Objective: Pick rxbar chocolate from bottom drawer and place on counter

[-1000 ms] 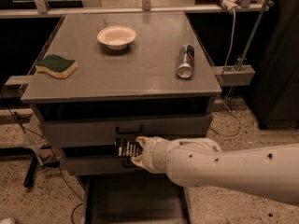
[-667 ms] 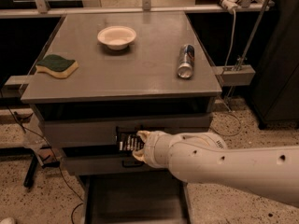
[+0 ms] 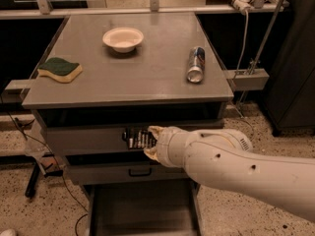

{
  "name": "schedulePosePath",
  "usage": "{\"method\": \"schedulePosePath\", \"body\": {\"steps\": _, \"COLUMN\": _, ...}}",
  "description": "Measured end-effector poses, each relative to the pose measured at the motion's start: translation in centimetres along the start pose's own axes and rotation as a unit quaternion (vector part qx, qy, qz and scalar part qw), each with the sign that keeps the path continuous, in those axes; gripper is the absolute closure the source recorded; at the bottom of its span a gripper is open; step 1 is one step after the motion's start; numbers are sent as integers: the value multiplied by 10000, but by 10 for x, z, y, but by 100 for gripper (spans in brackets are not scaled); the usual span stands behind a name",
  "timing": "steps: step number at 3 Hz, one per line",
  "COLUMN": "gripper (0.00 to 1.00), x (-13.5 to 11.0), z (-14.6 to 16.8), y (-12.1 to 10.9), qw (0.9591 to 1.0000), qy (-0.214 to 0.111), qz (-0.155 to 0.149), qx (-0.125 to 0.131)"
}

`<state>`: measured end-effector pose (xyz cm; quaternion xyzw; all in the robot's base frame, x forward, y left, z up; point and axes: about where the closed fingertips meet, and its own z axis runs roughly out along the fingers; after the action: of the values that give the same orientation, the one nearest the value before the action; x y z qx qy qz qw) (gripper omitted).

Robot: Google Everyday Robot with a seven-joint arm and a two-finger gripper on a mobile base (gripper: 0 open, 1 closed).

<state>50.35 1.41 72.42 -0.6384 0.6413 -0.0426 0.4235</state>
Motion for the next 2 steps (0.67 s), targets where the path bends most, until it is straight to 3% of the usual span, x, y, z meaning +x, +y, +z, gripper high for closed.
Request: {"method": "schedulePosePath", "body": {"steps": 2, "gripper": 100, "x": -23, "z": -28, "y": -33, "qw": 9990, "qy": -11, "qz": -379, "qx": 254}}
